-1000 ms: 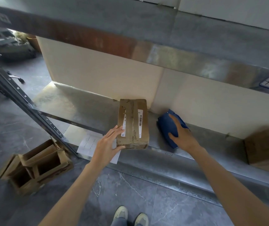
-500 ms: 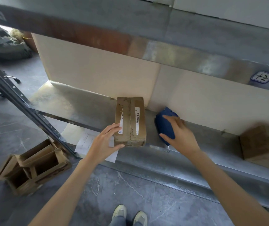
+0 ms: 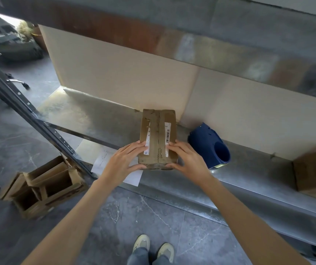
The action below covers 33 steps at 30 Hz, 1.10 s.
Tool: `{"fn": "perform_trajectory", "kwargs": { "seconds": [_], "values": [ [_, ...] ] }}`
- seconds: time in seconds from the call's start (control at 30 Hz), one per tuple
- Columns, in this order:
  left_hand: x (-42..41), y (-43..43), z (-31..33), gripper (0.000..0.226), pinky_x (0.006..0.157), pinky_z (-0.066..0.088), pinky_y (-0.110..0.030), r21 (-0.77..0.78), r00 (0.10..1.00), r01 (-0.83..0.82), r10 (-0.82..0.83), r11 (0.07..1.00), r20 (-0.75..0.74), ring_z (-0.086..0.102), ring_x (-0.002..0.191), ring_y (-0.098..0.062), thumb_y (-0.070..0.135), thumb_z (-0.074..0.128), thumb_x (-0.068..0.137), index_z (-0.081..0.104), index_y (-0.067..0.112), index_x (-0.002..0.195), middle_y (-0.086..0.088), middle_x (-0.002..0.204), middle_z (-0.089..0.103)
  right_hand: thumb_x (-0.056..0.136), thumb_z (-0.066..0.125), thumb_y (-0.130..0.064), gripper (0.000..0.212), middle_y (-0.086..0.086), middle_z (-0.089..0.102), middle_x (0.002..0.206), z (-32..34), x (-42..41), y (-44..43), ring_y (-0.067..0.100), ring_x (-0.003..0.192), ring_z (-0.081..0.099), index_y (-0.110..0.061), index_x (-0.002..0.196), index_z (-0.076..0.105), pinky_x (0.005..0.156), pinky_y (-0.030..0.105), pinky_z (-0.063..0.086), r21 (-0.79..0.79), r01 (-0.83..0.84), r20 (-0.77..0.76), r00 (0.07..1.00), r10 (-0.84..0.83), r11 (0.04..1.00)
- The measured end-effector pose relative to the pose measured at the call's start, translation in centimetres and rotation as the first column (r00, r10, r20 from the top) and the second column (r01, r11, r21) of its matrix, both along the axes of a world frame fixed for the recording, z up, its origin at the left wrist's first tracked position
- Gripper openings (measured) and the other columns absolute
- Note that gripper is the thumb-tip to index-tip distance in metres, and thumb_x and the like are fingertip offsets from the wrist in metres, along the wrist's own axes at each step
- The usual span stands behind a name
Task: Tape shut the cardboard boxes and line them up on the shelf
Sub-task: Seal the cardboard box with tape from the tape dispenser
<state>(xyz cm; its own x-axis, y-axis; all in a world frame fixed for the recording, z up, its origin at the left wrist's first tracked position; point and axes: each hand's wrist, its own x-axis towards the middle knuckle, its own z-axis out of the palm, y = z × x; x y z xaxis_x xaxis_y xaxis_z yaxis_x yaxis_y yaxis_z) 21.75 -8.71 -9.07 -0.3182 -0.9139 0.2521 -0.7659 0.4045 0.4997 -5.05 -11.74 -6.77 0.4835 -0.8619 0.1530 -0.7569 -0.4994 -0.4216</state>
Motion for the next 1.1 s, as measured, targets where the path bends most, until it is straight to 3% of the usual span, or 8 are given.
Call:
{"fn": "perform_trajectory", "kwargs": {
  "seconds": [0.13, 0.23, 0.3, 0.47, 0.63, 0.9, 1.0, 1.1],
  "values": [
    [-0.4, 0.2, 0.0, 0.065, 0.105, 0.041, -0.034, -0.011, 0.999, -0.022, 0.022, 1.0, -0.03, 0.047, 0.134, -0.012, 0.056, 0.054, 0.084, 0.056, 0.019, 0.137, 0.005, 0.144, 0.052, 0.08, 0.076, -0.035, 0.065, -0.004, 0.051, 0.143, 0.0, 0.0, 0.2, 0.014, 0.138, 0.038, -0.02, 0.138, 0.053, 0.105, 0.039, 0.046, 0.003, 0.006, 0.032, 0.999, -0.006, 1.0],
    [-1.1, 0.6, 0.1, 0.066, 0.105, 0.041, -0.031, -0.004, 0.992, -0.082, 0.081, 0.997, -0.097, 0.047, 0.133, -0.01, 0.06, 0.062, 0.081, 0.059, 0.02, 0.133, 0.007, 0.141, 0.054, 0.079, 0.071, -0.051, 0.069, -0.006, 0.051, 0.143, 0.1, 0.3, 0.4, 0.014, 0.138, 0.038, -0.02, 0.138, 0.052, 0.106, 0.035, 0.042, 0.003, 0.004, 0.031, 1.0, -0.004, 1.0],
    [-2.1, 0.9, 0.1, 0.063, 0.104, 0.041, -0.027, -0.014, 0.978, -0.151, 0.147, 0.988, -0.146, 0.049, 0.131, -0.01, 0.06, 0.068, 0.079, 0.061, 0.02, 0.128, 0.007, 0.137, 0.058, 0.078, 0.067, -0.057, 0.07, -0.004, 0.055, 0.138, 0.0, 0.7, 0.6, 0.015, 0.135, 0.042, -0.018, 0.134, 0.056, 0.102, 0.034, 0.047, -0.036, 0.019, 0.04, 0.999, -0.018, 0.999],
    [-4.0, 1.2, 0.0, 0.054, 0.101, 0.046, -0.027, -0.054, 0.944, -0.27, 0.253, 0.961, -0.213, 0.054, 0.126, -0.014, 0.044, 0.078, 0.077, 0.065, 0.013, 0.119, 0.002, 0.129, 0.064, 0.076, 0.076, -0.049, 0.058, -0.003, 0.063, 0.126, -0.4, 1.3, 0.7, 0.017, 0.126, 0.052, -0.015, 0.122, 0.064, 0.085, 0.036, 0.058, -0.113, 0.073, 0.061, 0.996, -0.066, 0.991],
    [-3.5, 1.1, 0.0, 0.048, 0.101, 0.045, -0.027, -0.042, 0.946, -0.256, 0.242, 0.966, -0.218, 0.054, 0.125, -0.013, 0.035, 0.081, 0.078, 0.065, 0.016, 0.119, 0.003, 0.128, 0.064, 0.084, 0.058, -0.063, 0.054, -0.008, 0.064, 0.12, 0.1, 1.5, 0.5, 0.012, 0.12, 0.053, -0.019, 0.116, 0.066, 0.082, 0.03, 0.058, -0.119, 0.109, 0.09, 0.991, -0.099, 0.987],
    [-4.0, 1.0, 0.0, 0.041, 0.098, 0.049, -0.031, -0.003, 0.912, -0.311, 0.298, 0.95, -0.281, 0.053, 0.12, -0.005, 0.012, 0.078, 0.076, 0.068, 0.019, 0.115, 0.004, 0.124, 0.066, 0.087, 0.07, -0.03, 0.018, -0.008, 0.066, 0.106, -0.5, 2.9, 0.5, 0.009, 0.104, 0.055, -0.017, 0.099, 0.068, 0.067, 0.03, 0.059, -0.098, 0.251, 0.205, 0.952, -0.227, 0.963],
    [-3.3, 0.9, 0.1, 0.04, 0.1, 0.046, -0.029, 0.026, 0.916, -0.282, 0.277, 0.959, -0.292, 0.052, 0.122, -0.003, 0.007, 0.075, 0.08, 0.069, 0.02, 0.116, 0.009, 0.127, 0.064, 0.088, 0.067, -0.037, 0.024, -0.008, 0.066, 0.109, -0.2, 2.4, 0.4, 0.009, 0.105, 0.055, -0.018, 0.103, 0.07, 0.073, 0.029, 0.057, -0.068, 0.214, 0.19, 0.962, -0.198, 0.974],
    [-2.8, 0.8, 0.1, 0.039, 0.102, 0.044, -0.026, 0.023, 0.926, -0.239, 0.235, 0.971, -0.295, 0.051, 0.124, -0.001, 0.003, 0.071, 0.083, 0.069, 0.021, 0.118, 0.015, 0.127, 0.061, 0.09, 0.063, -0.044, 0.037, -0.008, 0.064, 0.122, 0.0, 1.6, 0.6, 0.01, 0.122, 0.05, -0.019, 0.116, 0.068, 0.091, 0.027, 0.049, 0.013, 0.151, 0.178, 0.972, -0.151, 0.988]
  ]
}}
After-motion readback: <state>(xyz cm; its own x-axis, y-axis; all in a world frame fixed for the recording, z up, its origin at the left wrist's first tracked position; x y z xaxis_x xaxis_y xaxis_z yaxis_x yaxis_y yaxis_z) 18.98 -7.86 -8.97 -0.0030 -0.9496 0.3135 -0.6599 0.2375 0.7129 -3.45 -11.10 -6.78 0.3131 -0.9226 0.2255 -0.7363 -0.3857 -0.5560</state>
